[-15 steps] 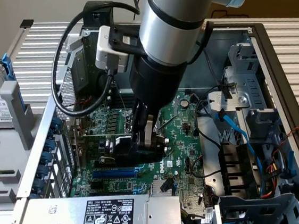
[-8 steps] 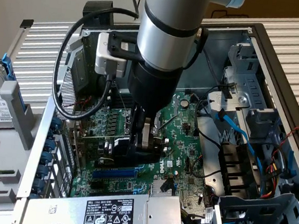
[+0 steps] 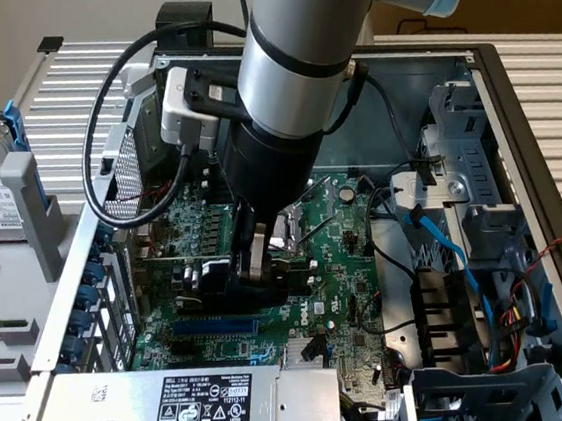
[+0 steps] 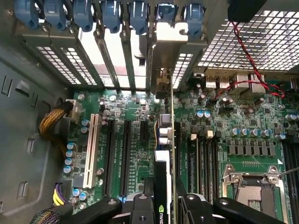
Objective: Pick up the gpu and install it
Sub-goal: 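Insert the gpu into the slot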
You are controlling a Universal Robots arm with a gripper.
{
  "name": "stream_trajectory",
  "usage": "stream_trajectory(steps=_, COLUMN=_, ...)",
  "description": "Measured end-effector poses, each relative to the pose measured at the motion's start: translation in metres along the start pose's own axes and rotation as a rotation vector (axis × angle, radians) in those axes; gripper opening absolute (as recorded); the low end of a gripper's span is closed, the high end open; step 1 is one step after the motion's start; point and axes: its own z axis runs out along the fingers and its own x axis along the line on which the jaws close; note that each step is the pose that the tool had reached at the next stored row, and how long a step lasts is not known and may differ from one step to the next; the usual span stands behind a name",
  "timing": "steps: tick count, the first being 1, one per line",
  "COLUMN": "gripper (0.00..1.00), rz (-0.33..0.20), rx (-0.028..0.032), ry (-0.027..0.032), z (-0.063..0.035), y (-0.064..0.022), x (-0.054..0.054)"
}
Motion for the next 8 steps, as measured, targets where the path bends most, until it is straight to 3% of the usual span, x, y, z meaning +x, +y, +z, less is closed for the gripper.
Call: stream_trajectory(steps=8, gripper=0.27, rz=0.001, rx=-0.0001, ry=0.0022, z=0.0034, y=-0.0005, x=0.0001)
